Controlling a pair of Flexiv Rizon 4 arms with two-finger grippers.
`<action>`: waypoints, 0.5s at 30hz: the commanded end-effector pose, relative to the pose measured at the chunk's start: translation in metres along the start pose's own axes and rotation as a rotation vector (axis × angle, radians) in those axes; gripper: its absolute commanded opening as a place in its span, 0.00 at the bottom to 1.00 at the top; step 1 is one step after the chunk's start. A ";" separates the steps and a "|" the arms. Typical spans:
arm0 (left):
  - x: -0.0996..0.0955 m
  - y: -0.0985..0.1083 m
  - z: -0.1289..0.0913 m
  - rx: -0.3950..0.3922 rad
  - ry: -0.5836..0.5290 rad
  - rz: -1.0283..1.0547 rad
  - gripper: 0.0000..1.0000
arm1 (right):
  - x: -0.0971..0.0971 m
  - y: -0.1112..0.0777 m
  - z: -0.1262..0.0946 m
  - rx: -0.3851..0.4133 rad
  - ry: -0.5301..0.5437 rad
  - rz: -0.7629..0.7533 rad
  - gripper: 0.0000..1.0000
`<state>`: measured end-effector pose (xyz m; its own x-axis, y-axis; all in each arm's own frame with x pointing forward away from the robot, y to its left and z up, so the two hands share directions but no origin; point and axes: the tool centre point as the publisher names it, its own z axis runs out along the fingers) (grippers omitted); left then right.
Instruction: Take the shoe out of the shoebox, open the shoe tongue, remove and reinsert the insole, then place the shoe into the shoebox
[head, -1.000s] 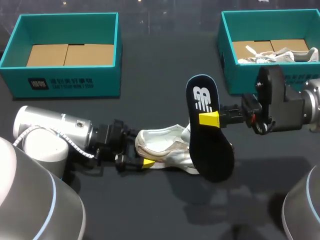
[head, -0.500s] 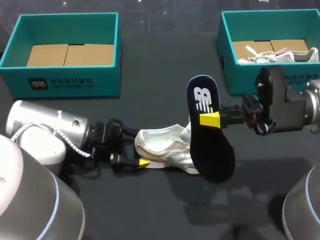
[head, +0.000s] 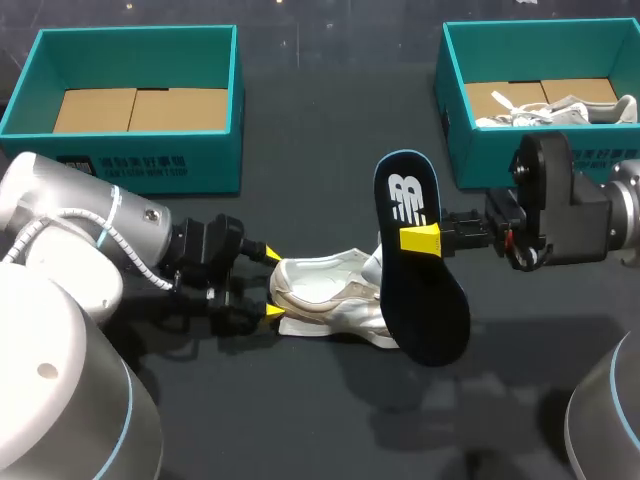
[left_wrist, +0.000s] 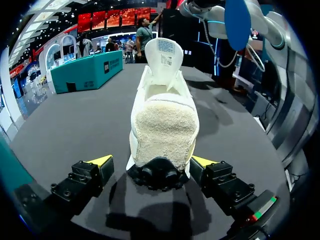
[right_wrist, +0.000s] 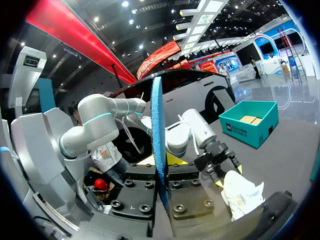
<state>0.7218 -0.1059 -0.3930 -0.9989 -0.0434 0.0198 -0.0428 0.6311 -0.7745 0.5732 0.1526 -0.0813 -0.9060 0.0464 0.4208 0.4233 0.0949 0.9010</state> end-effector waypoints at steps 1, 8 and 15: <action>0.002 -0.009 -0.011 -0.165 0.003 0.006 1.00 | 0.001 -0.001 0.001 -0.002 -0.003 0.000 0.00; 0.002 -0.009 -0.011 -0.165 0.003 0.006 1.00 | 0.001 -0.001 0.001 -0.002 -0.003 0.000 0.00; 0.000 -0.026 -0.021 -0.307 -0.012 -0.001 1.00 | 0.001 -0.001 0.001 -0.002 -0.003 0.000 0.00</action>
<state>0.7219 -0.1039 -0.3752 -0.9995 -0.0316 0.0067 -0.0281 0.7470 -0.6642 0.5729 0.1527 -0.0819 -0.9062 0.0465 0.4202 0.4227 0.0934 0.9014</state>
